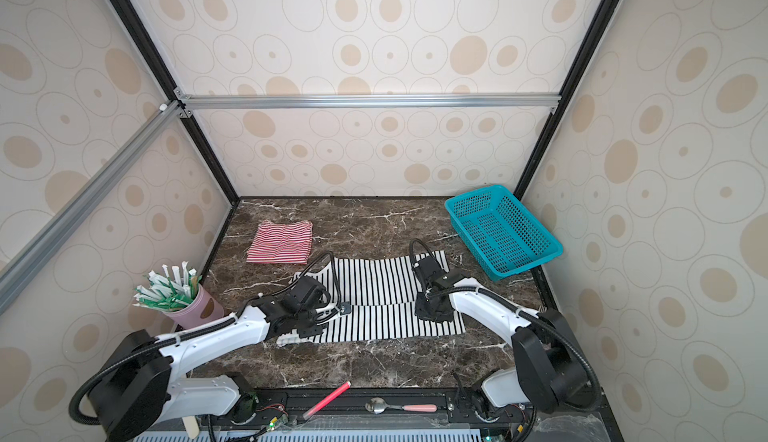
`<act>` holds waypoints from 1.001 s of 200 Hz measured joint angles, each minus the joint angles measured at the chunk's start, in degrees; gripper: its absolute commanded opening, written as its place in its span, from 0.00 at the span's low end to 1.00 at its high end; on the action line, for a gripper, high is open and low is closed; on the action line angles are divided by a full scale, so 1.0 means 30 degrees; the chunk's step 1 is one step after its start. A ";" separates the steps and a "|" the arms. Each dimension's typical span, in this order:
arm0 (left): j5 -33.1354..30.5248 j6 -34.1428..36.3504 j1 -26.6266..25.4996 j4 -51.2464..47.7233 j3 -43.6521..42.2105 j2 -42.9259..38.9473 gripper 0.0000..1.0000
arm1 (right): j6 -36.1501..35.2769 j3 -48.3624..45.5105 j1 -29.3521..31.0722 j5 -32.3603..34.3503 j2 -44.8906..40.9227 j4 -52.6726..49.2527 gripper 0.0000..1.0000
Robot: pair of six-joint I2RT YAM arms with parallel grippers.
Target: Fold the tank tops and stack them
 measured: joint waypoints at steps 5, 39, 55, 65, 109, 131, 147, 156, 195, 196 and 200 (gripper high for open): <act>-0.0058 -0.0058 0.0000 0.0270 0.0175 0.0510 0.33 | -0.0051 0.0051 -0.0146 0.0066 0.0357 0.0189 0.22; -0.0401 -0.0233 0.0036 0.1545 0.0656 0.2747 0.32 | -0.0357 0.0175 -0.0736 0.0357 0.2040 0.0903 0.22; -0.0474 -0.0233 0.0051 0.1800 0.0678 0.2805 0.32 | -0.0466 0.0175 -0.0721 0.0270 0.2426 0.1166 0.22; -0.0495 -0.0219 0.0051 0.1807 0.0576 0.2790 0.32 | -0.0488 0.0160 -0.0678 0.0211 0.2572 0.1290 0.22; -0.0466 0.0474 0.0386 0.1202 -0.0772 0.1151 0.32 | -0.0306 -0.0845 0.0284 0.0182 0.1741 0.2076 0.22; -0.0306 0.1020 0.0554 0.0372 -0.1566 -0.0117 0.32 | 0.0175 -0.1770 0.1209 -0.0197 0.0816 0.2404 0.22; -0.0233 0.1326 0.0605 -0.0182 -0.1880 -0.0721 0.32 | 0.0634 -0.2404 0.1836 -0.0503 0.0175 0.2557 0.22; -0.0233 0.1472 0.0648 -0.0393 -0.2033 -0.0969 0.32 | 0.0940 -0.2637 0.2200 -0.0663 -0.0095 0.2601 0.22; -0.0291 0.1880 0.1071 -0.0933 -0.2171 -0.1290 0.32 | 0.2149 -0.2900 0.3665 -0.1239 -0.0379 0.2579 0.22; -0.0291 0.1880 0.1078 -0.0940 -0.2164 -0.1290 0.32 | 0.2171 -0.2900 0.3679 -0.1253 -0.0386 0.2579 0.22; -0.0284 0.1894 0.1115 -0.0984 -0.2157 -0.1290 0.32 | 0.2259 -0.2900 0.3767 -0.1355 -0.0408 0.2572 0.22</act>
